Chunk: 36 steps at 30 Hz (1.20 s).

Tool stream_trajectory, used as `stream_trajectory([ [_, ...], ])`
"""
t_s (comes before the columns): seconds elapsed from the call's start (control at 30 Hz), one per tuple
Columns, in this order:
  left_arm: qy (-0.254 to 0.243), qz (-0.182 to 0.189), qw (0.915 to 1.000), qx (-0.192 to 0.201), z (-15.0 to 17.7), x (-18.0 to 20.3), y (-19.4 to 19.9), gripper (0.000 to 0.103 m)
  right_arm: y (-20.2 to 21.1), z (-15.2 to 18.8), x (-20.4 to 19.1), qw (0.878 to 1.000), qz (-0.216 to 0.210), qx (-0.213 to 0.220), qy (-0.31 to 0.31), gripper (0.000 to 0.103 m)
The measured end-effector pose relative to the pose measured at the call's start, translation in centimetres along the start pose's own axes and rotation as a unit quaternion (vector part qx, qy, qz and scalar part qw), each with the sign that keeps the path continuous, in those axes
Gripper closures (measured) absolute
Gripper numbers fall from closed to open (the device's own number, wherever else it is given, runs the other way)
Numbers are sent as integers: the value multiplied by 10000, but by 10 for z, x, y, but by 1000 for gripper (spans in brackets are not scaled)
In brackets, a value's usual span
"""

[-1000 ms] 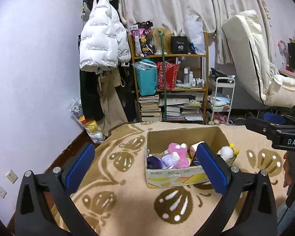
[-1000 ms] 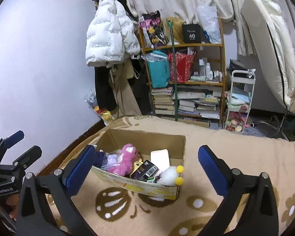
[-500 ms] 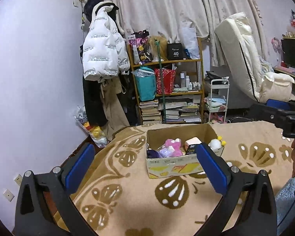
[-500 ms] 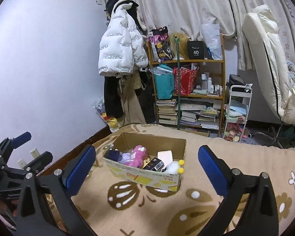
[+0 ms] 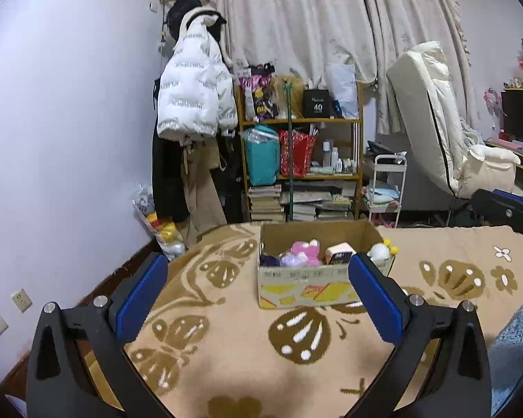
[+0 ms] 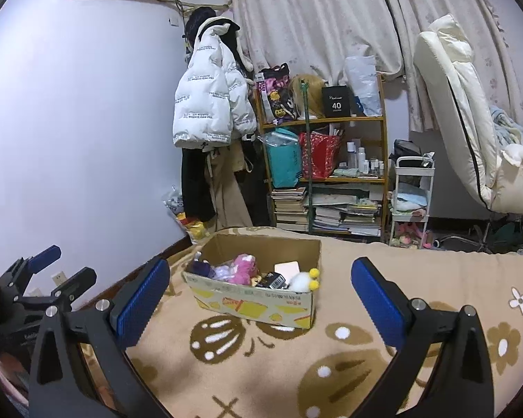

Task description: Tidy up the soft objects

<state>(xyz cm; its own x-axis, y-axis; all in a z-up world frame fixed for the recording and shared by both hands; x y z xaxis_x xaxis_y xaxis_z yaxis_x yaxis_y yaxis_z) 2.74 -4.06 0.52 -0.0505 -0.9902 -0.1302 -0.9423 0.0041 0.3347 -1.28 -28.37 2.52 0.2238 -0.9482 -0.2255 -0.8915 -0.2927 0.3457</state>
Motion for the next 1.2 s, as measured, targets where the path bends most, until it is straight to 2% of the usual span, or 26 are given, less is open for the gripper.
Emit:
stream_trajectory([
  [0.33,59,147,9998,99,7,1,-2,1,-8,23,-2,9998,-132,-94,62,0],
  [0.53,142,197,9997,29,11,0,-8,1,-9,31,0,9999,-125,-61,-34,0],
  [1.2,54,249,9996,-83,17,5,-11,1,-12,38,15,9996,-5,-251,-109,0],
])
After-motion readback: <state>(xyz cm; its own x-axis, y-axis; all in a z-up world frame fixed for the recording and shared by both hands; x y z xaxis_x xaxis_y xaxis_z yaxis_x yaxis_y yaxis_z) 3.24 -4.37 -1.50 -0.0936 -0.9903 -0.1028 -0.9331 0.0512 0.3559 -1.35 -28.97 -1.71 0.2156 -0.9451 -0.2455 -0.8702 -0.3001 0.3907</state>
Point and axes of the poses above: each gripper's, at about its wrist camera, not at the fingertips, and y roughly against the way its jaws point, x to its right, z to its underside, the point moved 7 cm from there along -y, roughly the way its jaws point, and after that the axes turned 12 degrees about -z, right-handed, at the moved point
